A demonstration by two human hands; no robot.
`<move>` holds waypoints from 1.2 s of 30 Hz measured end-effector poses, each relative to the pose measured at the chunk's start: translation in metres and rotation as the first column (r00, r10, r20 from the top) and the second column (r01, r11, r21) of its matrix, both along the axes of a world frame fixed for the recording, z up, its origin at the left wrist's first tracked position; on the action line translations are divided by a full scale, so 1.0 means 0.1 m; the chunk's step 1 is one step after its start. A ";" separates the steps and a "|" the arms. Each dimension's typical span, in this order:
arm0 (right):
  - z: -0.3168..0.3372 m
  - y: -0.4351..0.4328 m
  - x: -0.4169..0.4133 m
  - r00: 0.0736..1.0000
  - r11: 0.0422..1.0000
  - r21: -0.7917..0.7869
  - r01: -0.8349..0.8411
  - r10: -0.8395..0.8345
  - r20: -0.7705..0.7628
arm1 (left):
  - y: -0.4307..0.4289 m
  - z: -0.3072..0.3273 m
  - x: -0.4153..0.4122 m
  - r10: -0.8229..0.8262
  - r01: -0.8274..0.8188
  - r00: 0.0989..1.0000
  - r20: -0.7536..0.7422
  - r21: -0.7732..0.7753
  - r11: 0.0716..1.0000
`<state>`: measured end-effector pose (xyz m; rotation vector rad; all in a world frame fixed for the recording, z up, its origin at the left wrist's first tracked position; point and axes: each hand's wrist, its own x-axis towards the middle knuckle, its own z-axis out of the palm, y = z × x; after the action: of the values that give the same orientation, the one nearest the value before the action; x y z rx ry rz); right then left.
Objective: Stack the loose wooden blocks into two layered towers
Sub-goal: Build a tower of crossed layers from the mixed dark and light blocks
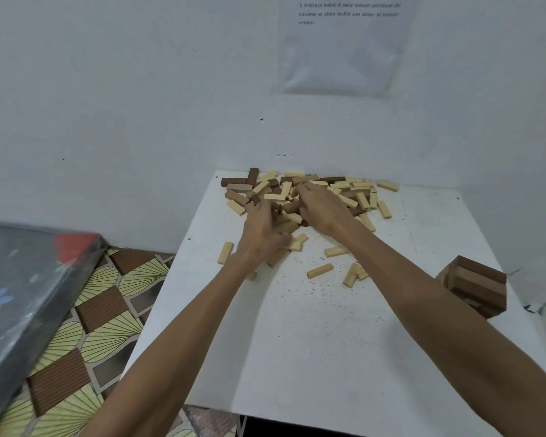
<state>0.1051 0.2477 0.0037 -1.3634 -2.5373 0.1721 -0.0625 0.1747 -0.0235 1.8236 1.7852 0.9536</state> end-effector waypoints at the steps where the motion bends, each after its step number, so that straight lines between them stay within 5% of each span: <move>1: 0.01 -0.02 0.02 1.000 1.000 -0.021 -0.009 0.008 -0.005 | -0.02 0.00 -0.02 -0.013 0.013 1.000 -0.013 0.016 1.000; 18: 0.25 -1.38 0.56 0.964 0.995 -0.099 0.023 -0.049 -0.262 | -0.95 0.09 -0.02 -0.199 0.205 0.979 -0.047 0.210 0.956; 27: -0.21 -2.19 0.83 0.975 0.956 -0.293 0.004 -0.070 -0.212 | -1.61 -0.20 0.09 -0.191 0.198 0.979 -0.070 0.109 0.974; 36: -0.30 -2.21 0.78 0.931 0.956 -0.293 0.033 -0.136 -0.339 | -1.64 -0.08 0.05 -0.300 0.300 0.954 -0.015 -0.016 0.954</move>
<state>0.1831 0.0270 -0.0261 -1.3874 -2.2049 0.7229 -0.0573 0.0109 -0.0311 2.0259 1.4617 0.8058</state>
